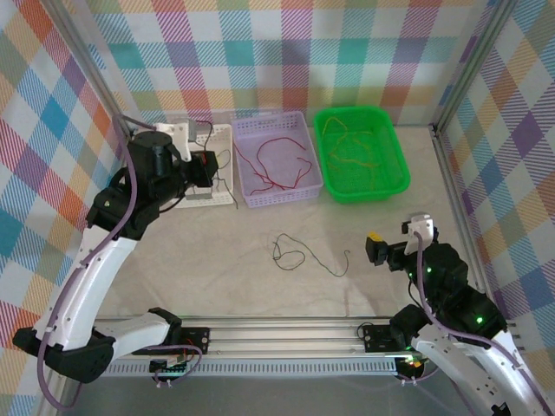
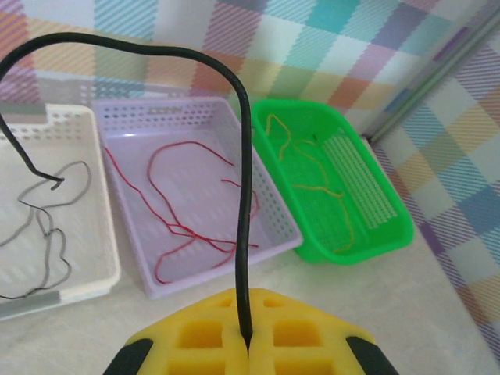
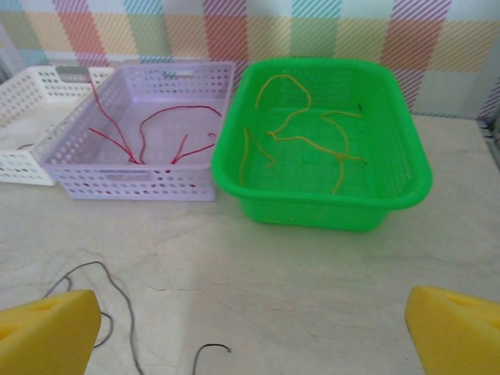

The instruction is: Untangle the cables

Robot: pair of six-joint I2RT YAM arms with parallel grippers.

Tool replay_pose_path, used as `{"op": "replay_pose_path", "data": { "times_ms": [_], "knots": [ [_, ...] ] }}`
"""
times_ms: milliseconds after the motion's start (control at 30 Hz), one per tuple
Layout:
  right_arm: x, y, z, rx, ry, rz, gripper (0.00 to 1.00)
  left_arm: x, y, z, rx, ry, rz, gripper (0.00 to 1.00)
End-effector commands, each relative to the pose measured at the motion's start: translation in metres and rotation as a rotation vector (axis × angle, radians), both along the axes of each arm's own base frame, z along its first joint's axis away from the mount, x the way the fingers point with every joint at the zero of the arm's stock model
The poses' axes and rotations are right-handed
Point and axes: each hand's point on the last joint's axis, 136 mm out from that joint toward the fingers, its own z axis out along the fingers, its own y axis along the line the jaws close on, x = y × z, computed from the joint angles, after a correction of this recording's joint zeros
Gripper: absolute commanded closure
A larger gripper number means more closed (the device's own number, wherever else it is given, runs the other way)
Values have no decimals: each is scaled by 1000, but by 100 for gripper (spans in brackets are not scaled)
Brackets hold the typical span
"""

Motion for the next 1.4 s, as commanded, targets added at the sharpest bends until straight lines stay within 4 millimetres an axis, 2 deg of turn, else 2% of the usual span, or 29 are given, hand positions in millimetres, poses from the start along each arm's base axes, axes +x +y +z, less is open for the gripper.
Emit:
{"op": "replay_pose_path", "data": {
  "times_ms": [0, 200, 433, 567, 767, 1100, 1367],
  "knots": [
    [1, -13, -1, -61, -42, -52, 0, 20, 20, 6, 72, -42, 84, 100],
    [-2, -23, 12, -53, -134, -76, 0, 48, 46, 11, 123, -83, 190, 100],
    [-8, -18, 15, -20, -208, -32, 0, 74, 61, 21, 142, -127, 256, 100],
    [-10, -13, 14, 13, -234, 1, 0, 93, 64, 14, 167, -119, 271, 100],
    [-14, -3, 12, 40, -239, 62, 0, 124, 63, -11, 192, -82, 277, 100],
    [-21, 13, 7, 61, -233, 161, 0, 173, 65, -64, 225, 6, 285, 100],
    [-21, 19, 2, 62, -225, 193, 0, 182, 59, -123, 200, 103, 274, 100]
  ]
}}
